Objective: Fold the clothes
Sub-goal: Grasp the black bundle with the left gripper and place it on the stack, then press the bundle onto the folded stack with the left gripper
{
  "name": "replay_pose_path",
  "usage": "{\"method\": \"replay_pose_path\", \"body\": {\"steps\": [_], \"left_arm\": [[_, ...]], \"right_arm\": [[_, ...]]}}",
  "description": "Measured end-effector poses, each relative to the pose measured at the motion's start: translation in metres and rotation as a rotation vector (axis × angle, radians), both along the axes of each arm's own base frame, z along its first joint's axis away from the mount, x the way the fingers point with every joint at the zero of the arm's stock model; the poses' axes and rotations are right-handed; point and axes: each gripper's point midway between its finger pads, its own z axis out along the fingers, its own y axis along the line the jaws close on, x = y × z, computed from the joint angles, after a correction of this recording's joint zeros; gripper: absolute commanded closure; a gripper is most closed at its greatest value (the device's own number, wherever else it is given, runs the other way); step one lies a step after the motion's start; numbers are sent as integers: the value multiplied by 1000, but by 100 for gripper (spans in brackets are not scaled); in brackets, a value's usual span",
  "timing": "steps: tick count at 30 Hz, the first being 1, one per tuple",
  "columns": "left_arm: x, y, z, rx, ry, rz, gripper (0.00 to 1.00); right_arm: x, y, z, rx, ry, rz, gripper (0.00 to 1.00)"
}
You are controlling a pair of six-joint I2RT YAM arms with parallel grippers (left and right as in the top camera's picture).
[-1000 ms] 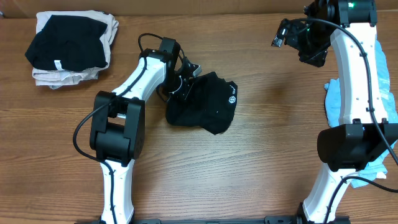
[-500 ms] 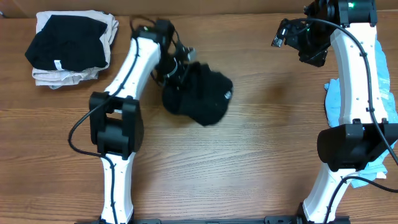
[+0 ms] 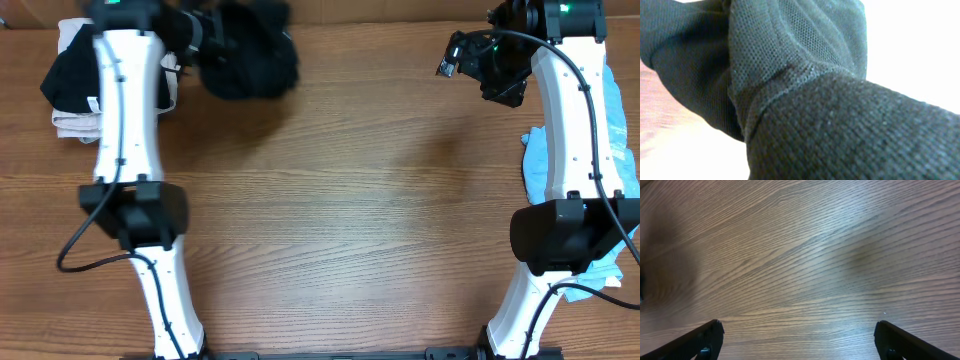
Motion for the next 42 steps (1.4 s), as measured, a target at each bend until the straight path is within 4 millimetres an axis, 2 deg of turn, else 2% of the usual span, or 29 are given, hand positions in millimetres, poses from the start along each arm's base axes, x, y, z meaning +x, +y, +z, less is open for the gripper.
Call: {"method": "replay_pose_path", "body": {"steps": [4,9,12,16,23,27,30,31,32,33,34,35,38,40,42], "left_arm": [[15,70,19,-98,-39,200,96],[15,159,28,-184,-37,465,96],[13,195,29,-211,-31,606,96],[20,219,34,-234,-45,759,96],[38,241,40,-257,-106,928,96],[46,250,23,-258,-88,976,96],[50,255,-5,-252,-33,1003,96],[48,255,-18,-249,4,1011,92],[45,254,-33,-242,52,1019,83],[40,252,-47,-232,104,1025,58],[34,250,-64,-219,164,1031,11],[27,248,-79,-204,220,1034,0],[-4,243,-115,-120,394,1034,0],[-27,242,-128,-37,483,1027,0],[-40,245,-132,29,524,1019,0]], "right_arm": [[0,0,0,0,-1,0,0],[0,0,0,0,-1,0,0],[0,0,0,0,-1,0,0],[0,0,0,0,1,0,0],[-5,0,-2,-1,22,0,0],[-6,0,-2,0,26,0,0],[-6,0,-2,0,26,0,0],[-6,0,-2,0,26,0,0],[-6,0,-2,0,26,0,0],[-6,0,-2,0,26,0,0],[-6,0,-2,0,26,0,0],[-6,0,-2,0,26,0,0],[-6,0,-2,0,26,0,0],[-5,0,-2,0,24,0,0],[-4,0,-1,0,18,0,0]]}}
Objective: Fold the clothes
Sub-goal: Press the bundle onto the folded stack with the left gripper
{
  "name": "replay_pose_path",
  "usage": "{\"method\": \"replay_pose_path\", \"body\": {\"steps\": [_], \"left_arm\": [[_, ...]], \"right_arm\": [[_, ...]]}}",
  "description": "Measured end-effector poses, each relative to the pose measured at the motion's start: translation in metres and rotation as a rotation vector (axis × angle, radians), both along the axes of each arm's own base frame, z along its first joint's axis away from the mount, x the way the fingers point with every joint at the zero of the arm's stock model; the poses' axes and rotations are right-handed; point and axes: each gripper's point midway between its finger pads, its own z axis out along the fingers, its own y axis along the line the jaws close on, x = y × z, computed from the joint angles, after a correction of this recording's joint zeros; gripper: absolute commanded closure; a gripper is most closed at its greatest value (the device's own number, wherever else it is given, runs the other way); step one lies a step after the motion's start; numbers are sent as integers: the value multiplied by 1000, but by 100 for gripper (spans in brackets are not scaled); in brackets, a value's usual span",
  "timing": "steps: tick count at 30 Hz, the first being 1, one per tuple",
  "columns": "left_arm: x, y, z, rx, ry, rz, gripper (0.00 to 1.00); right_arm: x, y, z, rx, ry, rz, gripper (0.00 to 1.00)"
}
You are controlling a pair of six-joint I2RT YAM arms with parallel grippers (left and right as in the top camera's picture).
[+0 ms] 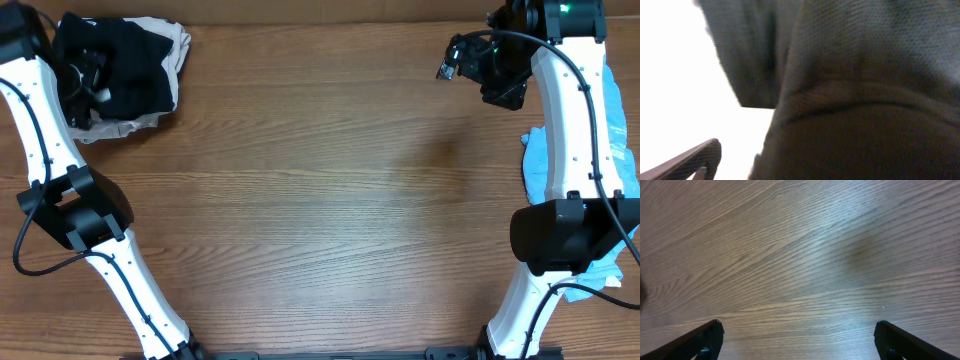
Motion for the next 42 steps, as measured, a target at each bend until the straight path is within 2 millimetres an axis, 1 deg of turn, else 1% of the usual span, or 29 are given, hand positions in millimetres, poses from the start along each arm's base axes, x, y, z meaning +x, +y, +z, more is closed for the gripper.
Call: {"method": "replay_pose_path", "body": {"steps": [1,3,7,10,13,15,16,19,20,21,22,23,25,27,29,30,32,35,37,38,39,40,41,42], "left_arm": [[-5,2,-1,18,22,-14,0],[-7,6,-1,54,32,-55,0],[-1,11,3,95,5,-120,0],[3,13,10,111,-28,-166,0],[9,15,26,136,-82,-223,0],[14,14,45,168,-135,-281,0],[14,15,51,177,-149,-296,0],[11,9,94,240,-231,-390,0],[9,6,115,274,-269,-423,0],[8,4,129,299,-294,-443,1],[7,2,147,337,-331,-468,3],[7,0,169,389,-376,-496,4],[11,-4,208,507,-467,-558,7],[21,-10,241,635,-544,-621,9],[34,-15,259,745,-590,-677,11],[40,-17,262,781,-597,-700,12],[57,-18,255,852,-585,-756,11],[81,-16,210,879,-498,-830,10],[89,-9,167,846,-414,-861,9],[91,-5,146,824,-376,-873,7],[92,-2,123,795,-333,-885,6],[91,2,92,754,-279,-897,5],[90,4,73,727,-247,-904,4],[87,7,48,689,-205,-913,2]], "right_arm": [[1,0,0,0,-4,0,0],[3,0,1,0,-12,0,0],[3,0,1,0,-14,0,0],[3,0,1,0,-14,1,0],[3,0,1,0,-13,0,0],[3,0,1,0,-14,1,0],[3,0,1,0,-14,1,0],[3,0,1,0,-14,0,0],[3,0,1,0,-14,0,0],[3,0,1,0,-15,0,0],[3,0,1,0,-15,0,0],[4,0,1,0,-15,0,0],[4,0,1,0,-17,0,0],[4,0,1,1,-18,0,0],[4,0,1,1,-18,0,0],[4,0,1,0,-18,0,0],[4,0,1,1,-17,0,0],[2,0,1,1,-8,1,0],[0,0,0,0,-2,0,0],[0,0,0,0,0,0,0],[0,0,0,0,1,0,0],[0,0,0,0,0,0,0],[0,0,0,0,0,0,0],[0,0,0,0,0,0,0]]}}
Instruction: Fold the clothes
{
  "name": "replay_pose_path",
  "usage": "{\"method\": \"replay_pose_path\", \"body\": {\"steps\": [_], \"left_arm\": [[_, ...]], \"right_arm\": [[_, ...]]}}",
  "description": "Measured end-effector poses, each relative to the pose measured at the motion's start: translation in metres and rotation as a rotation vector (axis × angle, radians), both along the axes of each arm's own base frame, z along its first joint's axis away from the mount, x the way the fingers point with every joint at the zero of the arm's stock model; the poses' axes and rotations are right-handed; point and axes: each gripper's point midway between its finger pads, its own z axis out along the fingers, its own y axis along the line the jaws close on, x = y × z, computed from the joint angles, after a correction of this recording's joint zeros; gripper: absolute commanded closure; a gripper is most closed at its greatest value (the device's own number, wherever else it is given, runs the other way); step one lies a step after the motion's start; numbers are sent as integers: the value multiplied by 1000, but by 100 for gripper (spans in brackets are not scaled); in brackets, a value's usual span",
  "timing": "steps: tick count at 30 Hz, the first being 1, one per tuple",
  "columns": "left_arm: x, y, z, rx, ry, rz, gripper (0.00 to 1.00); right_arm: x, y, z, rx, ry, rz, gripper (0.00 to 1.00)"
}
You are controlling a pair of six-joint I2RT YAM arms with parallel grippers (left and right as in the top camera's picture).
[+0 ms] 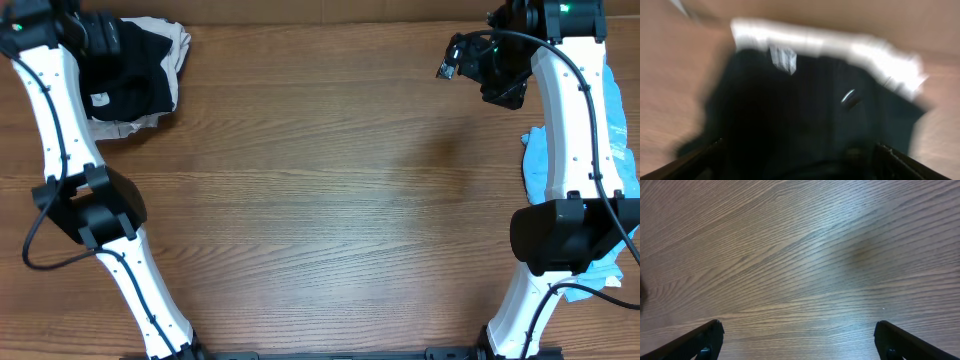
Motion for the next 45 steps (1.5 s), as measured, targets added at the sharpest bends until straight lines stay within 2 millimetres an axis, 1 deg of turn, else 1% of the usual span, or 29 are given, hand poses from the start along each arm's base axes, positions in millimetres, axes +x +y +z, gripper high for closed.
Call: {"method": "replay_pose_path", "body": {"steps": [2,3,5,11,15,17,21,23,25,26,28,31,33,34,35,36,37,38,40,43,45], "left_arm": [[-4,0,-39,-26,76,3,0],[-4,0,-52,-33,95,3,0],[-4,0,-64,-39,110,4,0],[-5,0,-73,-63,117,40,0],[-7,0,-73,-73,120,53,0],[-8,-1,-69,-76,121,56,0],[-11,-2,-50,-76,115,61,0],[-11,0,-33,-63,88,69,0],[-11,2,-4,-40,38,76,0],[-12,2,24,-23,-14,81,0],[-17,1,72,4,-97,85,0],[-39,-7,158,51,-241,87,0],[-60,-14,212,81,-336,85,0],[-72,-19,239,98,-390,84,0],[-80,-22,257,109,-424,84,0],[-90,-26,277,121,-463,83,0],[-96,-28,287,128,-484,82,0],[-101,-29,296,133,-501,82,0],[-103,-30,299,135,-507,82,0],[-98,-28,283,122,-465,83,0],[-93,-26,267,110,-426,84,0]], "right_arm": [[0,0,0,0,0,0,0],[0,0,0,0,-1,0,0],[0,0,0,0,0,0,0],[0,0,0,0,0,0,0],[1,0,0,0,-5,0,0],[3,0,1,0,-13,0,0],[5,0,4,-1,-27,2,0],[7,0,13,-4,-54,14,0],[10,-1,29,-13,-101,24,0],[12,-2,42,-21,-140,28,0],[9,-3,63,-30,-188,29,0],[-4,-5,107,-42,-290,32,0],[-20,-6,136,-51,-354,39,0],[-32,-6,156,-56,-400,40,0],[-41,-6,170,-58,-439,42,0],[-56,-6,193,-61,-502,44,0],[-66,-7,206,-62,-538,44,0],[-80,-7,222,-63,-585,44,0],[-108,-6,251,-63,-672,46,0],[-150,-1,286,-38,-789,64,0],[-173,5,301,-12,-844,84,0]]}}
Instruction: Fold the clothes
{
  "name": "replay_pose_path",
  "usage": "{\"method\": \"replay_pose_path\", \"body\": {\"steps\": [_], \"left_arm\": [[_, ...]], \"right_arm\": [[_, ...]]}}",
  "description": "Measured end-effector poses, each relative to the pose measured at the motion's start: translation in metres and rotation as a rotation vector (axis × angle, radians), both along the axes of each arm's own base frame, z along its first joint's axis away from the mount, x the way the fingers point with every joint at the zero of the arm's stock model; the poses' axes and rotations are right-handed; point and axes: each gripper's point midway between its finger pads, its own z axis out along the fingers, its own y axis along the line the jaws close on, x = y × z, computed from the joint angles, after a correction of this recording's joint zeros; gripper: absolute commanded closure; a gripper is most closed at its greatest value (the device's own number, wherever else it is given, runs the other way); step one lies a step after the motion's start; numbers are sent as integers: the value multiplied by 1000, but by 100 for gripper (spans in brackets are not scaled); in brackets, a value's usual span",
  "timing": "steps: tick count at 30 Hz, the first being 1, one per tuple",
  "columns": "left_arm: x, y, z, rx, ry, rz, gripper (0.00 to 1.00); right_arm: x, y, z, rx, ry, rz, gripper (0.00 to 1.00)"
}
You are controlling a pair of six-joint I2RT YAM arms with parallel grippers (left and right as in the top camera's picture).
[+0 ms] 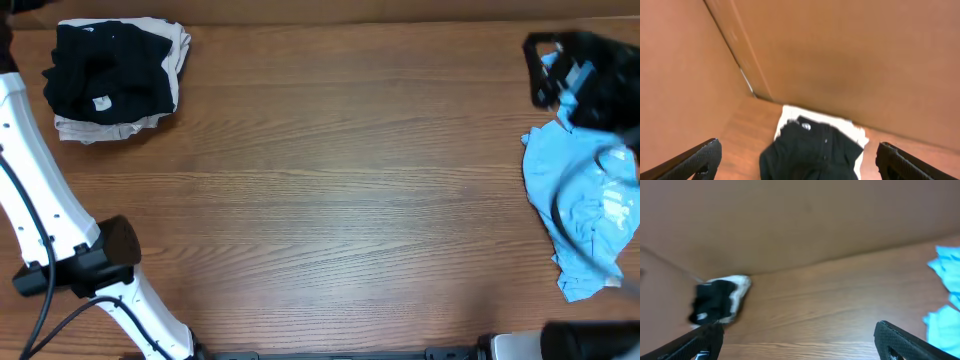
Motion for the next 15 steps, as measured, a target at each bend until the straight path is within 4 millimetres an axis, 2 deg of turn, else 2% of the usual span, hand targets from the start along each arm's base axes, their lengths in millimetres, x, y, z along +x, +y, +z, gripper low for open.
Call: {"method": "replay_pose_path", "body": {"steps": [3,7,10,15], "left_arm": [[2,1,-19,-19,55,1,0],[-1,0,-29,-33,95,2,0],[-6,-2,-37,-46,131,3,0],[-11,-4,-44,-58,165,3,0]], "right_arm": [[-32,9,18,24,-72,52,0],[-62,15,32,37,-135,85,0],[-75,16,38,39,-163,94,0],[-83,15,41,36,-183,88,0]]}}
